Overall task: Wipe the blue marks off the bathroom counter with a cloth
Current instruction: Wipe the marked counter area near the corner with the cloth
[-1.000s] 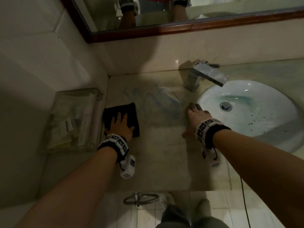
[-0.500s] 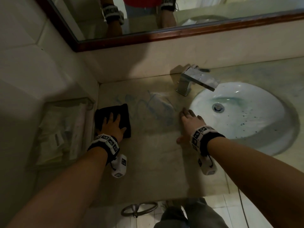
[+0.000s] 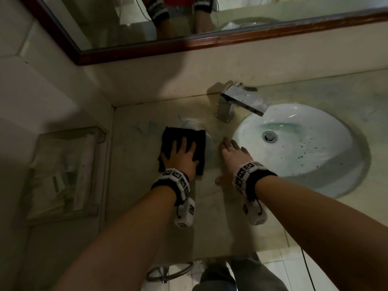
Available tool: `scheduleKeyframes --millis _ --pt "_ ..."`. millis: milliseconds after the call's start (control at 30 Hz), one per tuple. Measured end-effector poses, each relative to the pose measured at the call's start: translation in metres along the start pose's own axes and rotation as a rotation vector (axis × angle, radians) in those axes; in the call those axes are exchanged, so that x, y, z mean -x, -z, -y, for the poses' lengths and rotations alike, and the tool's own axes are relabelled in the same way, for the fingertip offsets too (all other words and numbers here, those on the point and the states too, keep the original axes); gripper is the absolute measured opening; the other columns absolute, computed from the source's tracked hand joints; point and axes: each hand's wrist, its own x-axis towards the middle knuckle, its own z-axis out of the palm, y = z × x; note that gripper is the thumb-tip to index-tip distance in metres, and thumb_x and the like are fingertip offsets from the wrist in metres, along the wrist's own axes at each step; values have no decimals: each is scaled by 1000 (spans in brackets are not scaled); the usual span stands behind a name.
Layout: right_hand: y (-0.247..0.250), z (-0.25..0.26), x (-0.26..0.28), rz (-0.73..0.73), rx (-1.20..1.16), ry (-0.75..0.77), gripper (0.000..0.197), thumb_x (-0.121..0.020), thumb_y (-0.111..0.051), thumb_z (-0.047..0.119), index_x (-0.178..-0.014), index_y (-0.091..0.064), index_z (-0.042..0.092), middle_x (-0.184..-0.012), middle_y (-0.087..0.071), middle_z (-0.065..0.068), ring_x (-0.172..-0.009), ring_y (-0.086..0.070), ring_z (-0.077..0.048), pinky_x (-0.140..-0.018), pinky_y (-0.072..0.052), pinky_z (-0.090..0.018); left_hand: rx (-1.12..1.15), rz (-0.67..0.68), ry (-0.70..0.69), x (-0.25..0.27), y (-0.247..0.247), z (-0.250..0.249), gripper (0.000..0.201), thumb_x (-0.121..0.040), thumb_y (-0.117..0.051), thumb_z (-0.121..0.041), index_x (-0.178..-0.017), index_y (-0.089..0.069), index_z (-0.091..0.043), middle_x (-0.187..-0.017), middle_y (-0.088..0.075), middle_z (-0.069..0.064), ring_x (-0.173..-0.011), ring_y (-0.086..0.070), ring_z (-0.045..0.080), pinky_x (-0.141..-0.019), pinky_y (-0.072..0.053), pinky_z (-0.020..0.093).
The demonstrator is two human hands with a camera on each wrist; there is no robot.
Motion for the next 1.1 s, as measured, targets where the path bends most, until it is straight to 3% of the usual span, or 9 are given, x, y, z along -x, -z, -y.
scheduleKeyframes --millis 233,467,567,900,1100 --pt "1 0 2 7 19 -16 136 -58 -81 64 -155 1 16 -163 9 -1 -150 2 -24 -120 -12 -51 49 14 1 -2 -1 24 67 -96 -40 -54 -153 -6 -41 -162 9 -9 -149 5 23 -114 -14 61" --pt "2 5 2 17 38 -34 136 -59 -81 64 -155 3 17 -163 9 -2 -150 1 -26 -120 -11 -51 139 50 175 8 -14 128 72 -96 -37 -59 -153 3 -39 -162 12 -5 -149 6 26 -118 -13 55" --pt "6 6 4 27 61 -33 135 -61 -80 65 -155 3 15 -163 9 -3 -150 1 -26 -120 -11 -51 145 50 219 17 -18 147 72 -96 -36 -58 -153 3 -37 -162 12 -3 -149 5 27 -118 -14 55" --pt "5 5 2 15 64 -12 138 -59 -80 65 -155 4 12 -163 9 -6 -150 3 -26 -122 -10 -46 107 46 267 24 -14 131 69 -97 -35 -54 -153 2 -37 -162 9 -2 -148 2 29 -115 -19 59" --pt "5 5 2 15 45 -4 137 -61 -80 63 -155 5 12 -163 10 -6 -150 4 -27 -121 -10 -45 67 14 229 28 -9 92 67 -98 -34 -54 -153 1 -39 -162 8 -4 -148 1 29 -113 -19 61"
